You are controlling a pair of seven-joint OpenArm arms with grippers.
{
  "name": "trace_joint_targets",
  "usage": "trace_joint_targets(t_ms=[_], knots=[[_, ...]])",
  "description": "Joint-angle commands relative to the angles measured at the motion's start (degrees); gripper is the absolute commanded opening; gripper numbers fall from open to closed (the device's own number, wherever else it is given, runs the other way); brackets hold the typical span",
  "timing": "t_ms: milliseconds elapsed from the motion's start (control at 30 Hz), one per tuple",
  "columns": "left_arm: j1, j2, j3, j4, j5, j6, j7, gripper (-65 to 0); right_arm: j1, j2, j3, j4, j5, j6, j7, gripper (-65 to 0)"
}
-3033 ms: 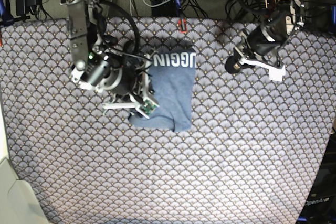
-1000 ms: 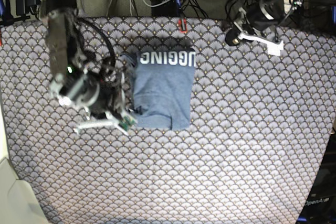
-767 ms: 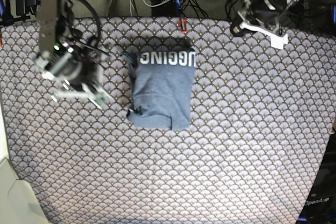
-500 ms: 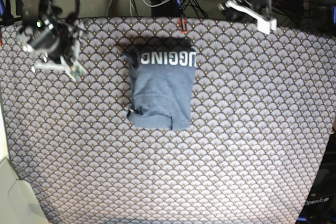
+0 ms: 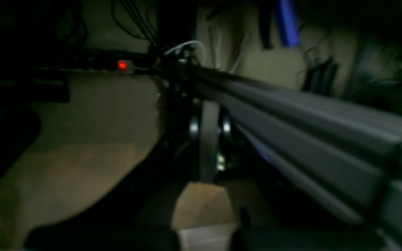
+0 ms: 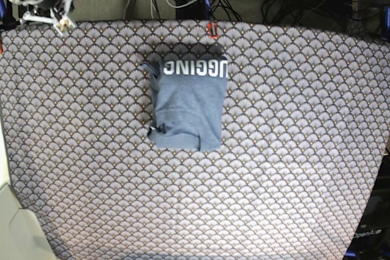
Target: Fold the T-shirt properly
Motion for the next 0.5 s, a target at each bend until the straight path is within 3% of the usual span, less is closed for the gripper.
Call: trace_joint_targets(t_ms=[0, 200, 267, 467], knots=[[0.92, -0.16, 0.00, -1.79, 0.06, -0.24, -0.23, -64.7, -1.14, 0.30, 0.33, 0.00, 0.11, -0.07, 0.50, -65.0], [-3.56, -0.34, 0.08, -16.30, 0.41, -0.42, -0.32, -64.7, -2.46, -0.14, 0.25, -6.86, 0.02, -0.07, 0.59, -65.0], [-5.76, -0.69, 0.08, -20.78, 0.50, -1.12, -0.41, -64.7, -2.37, -0.22, 0.25, -11.61, 0.02, -0.07, 3.14, -65.0], [-12.88, -0.95, 0.00, -33.35, 0.50, -10.44, -0.41, -64.7, -2.28, -2.95, 0.60, -24.62, -3.14, -0.07, 13.86, -65.0]])
